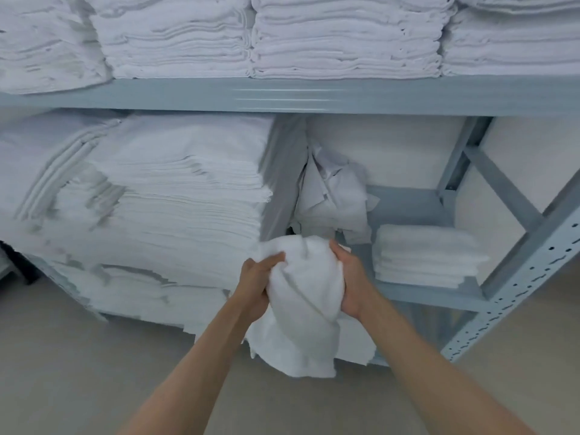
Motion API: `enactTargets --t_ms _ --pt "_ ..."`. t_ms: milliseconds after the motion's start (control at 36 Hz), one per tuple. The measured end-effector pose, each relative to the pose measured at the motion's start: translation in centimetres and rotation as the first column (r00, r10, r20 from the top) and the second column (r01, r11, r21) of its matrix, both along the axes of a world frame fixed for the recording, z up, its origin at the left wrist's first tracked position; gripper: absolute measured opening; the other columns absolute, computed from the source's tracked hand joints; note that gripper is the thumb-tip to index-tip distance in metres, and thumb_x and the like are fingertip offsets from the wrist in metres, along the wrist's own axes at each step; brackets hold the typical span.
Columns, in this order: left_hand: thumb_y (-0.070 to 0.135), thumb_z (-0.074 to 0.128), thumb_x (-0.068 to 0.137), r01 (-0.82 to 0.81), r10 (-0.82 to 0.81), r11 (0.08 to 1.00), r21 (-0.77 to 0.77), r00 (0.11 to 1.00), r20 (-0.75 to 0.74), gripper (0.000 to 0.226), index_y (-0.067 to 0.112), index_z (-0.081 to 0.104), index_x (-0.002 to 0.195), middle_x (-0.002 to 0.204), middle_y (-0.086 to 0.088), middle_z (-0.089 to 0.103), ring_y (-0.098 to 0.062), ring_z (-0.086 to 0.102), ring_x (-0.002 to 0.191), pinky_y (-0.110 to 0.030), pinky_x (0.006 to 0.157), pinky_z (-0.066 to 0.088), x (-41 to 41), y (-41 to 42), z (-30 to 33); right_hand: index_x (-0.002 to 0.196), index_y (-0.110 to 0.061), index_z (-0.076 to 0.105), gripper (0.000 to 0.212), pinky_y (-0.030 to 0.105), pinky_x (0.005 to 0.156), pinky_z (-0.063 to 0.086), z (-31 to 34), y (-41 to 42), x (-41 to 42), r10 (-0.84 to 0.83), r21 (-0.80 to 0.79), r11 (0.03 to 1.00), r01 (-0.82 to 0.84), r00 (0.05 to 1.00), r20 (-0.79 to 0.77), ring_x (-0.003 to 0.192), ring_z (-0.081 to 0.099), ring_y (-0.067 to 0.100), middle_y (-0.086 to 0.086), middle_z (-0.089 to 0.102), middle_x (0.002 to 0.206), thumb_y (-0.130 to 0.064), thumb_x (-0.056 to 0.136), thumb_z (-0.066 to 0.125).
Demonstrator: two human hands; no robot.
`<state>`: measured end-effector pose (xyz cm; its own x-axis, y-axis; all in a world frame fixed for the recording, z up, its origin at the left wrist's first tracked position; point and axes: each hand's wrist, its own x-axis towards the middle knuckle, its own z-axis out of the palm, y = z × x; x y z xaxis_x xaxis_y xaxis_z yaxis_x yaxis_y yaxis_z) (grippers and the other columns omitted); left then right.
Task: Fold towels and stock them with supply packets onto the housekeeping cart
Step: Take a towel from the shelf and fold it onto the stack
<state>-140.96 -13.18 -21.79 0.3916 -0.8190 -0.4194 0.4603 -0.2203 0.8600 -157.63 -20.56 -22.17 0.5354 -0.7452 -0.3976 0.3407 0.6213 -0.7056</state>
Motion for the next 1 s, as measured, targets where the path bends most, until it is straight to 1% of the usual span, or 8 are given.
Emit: enactTargets --t_ms 56,167,333,417,500,694,889,1000 --pt "0.027 0.076 0.087 0.006 -0.013 0.998 -0.065 0.993 -0.117 0.051 -0.001 0.061 0.127 0.123 -0.021 0.068 -0.034 0.067 0.113 -0.042 0.096 0.054 0.5 1.0 -0.5 0.099 -0.011 0.080 0.050 0.036 0.069 0.060 -0.8 1.2 -1.1 -0.063 0.021 0.998 0.062 0.996 0.063 0.091 0.074 0.029 0.015 0.074 0.108 -0.048 0.100 0.047" --pt "0.056 0.054 0.095 0.112 -0.164 0.979 -0.170 0.929 -0.332 0.063 0.006 0.060 0.134 0.130 -0.016 0.066 -0.033 0.063 0.121 -0.049 0.108 0.044 0.7 2.4 -1.0 0.126 -0.014 0.068 0.051 0.047 0.094 0.051 -2.2 3.5 -4.4 -0.192 -0.009 0.981 0.193 0.978 0.085 0.117 0.064 0.032 0.014 0.066 0.128 -0.051 0.097 0.048" --pt "0.047 0.058 0.096 0.187 -0.288 0.938 -0.292 0.889 -0.356 0.051 0.008 0.068 0.127 0.134 -0.017 0.063 -0.032 0.062 0.123 -0.047 0.100 0.051 0.2 3.4 -0.1 0.134 -0.010 0.061 0.072 0.049 0.109 0.042 -2.7 6.4 -11.1 -0.238 -0.030 0.965 0.260 0.919 0.314 0.134 0.050 0.035 0.014 0.055 0.143 -0.065 0.089 0.058" --pt "0.044 0.062 0.094 0.265 -0.373 0.911 -0.316 0.857 -0.356 0.051 0.006 0.067 0.128 0.134 -0.017 0.063 -0.032 0.061 0.124 -0.044 0.094 0.055 -1.1 3.3 1.2 0.125 -0.011 0.069 0.054 0.057 0.097 0.049 -4.2 9.0 -12.7 -0.358 0.149 0.933 0.327 0.875 0.326 0.114 0.064 0.038 0.016 0.066 0.127 -0.053 0.098 0.046" --pt "0.044 0.061 0.094 0.325 -0.425 0.893 -0.312 0.838 -0.342 0.050 0.005 0.068 0.125 0.132 -0.017 0.064 -0.032 0.062 0.123 -0.041 0.091 0.057 -3.2 3.0 2.3 0.095 -0.014 0.081 0.039 0.042 0.070 0.060 -4.9 10.7 -12.2 -0.203 0.112 0.977 0.184 0.960 0.191 0.088 0.070 0.034 0.011 0.076 0.096 -0.030 0.095 0.046" --pt "0.035 0.058 0.098 0.234 -0.308 0.945 -0.227 0.869 -0.386 0.042 0.005 0.065 0.127 0.124 -0.018 0.069 -0.033 0.069 0.109 -0.045 0.080 0.061 -7.0 3.5 2.1 0.143 -0.015 0.052 0.076 0.048 0.110 0.040 -0.9 10.2 -17.5 -0.352 -0.019 0.924 0.381 0.870 0.345 0.134 0.049 0.034 0.013 0.052 0.145 -0.071 0.093 0.038" --pt "0.030 0.057 0.100 0.161 -0.182 0.982 -0.096 0.942 -0.282 0.036 0.007 0.062 0.128 0.112 -0.014 0.074 -0.028 0.074 0.097 -0.037 0.069 0.060 -9.6 4.0 2.5 0.139 -0.005 0.055 0.068 0.052 0.116 0.031 -3.5 12.4 -21.2 -0.146 0.125 0.983 0.131 0.982 0.119 0.135 0.047 0.039 0.020 0.051 0.144 -0.058 0.099 0.041" --pt "0.024 0.061 0.098 0.047 -0.052 0.998 -0.035 0.990 -0.135 0.034 0.004 0.063 0.126 0.117 -0.017 0.071 -0.030 0.069 0.105 -0.040 0.075 0.059 -9.4 4.5 2.3 0.128 -0.005 0.065 0.050 0.048 0.092 0.053 -3.4 11.6 -26.2 -0.349 0.130 0.933 0.337 0.933 0.091 0.114 0.064 0.037 0.020 0.063 0.130 -0.039 0.093 0.055"
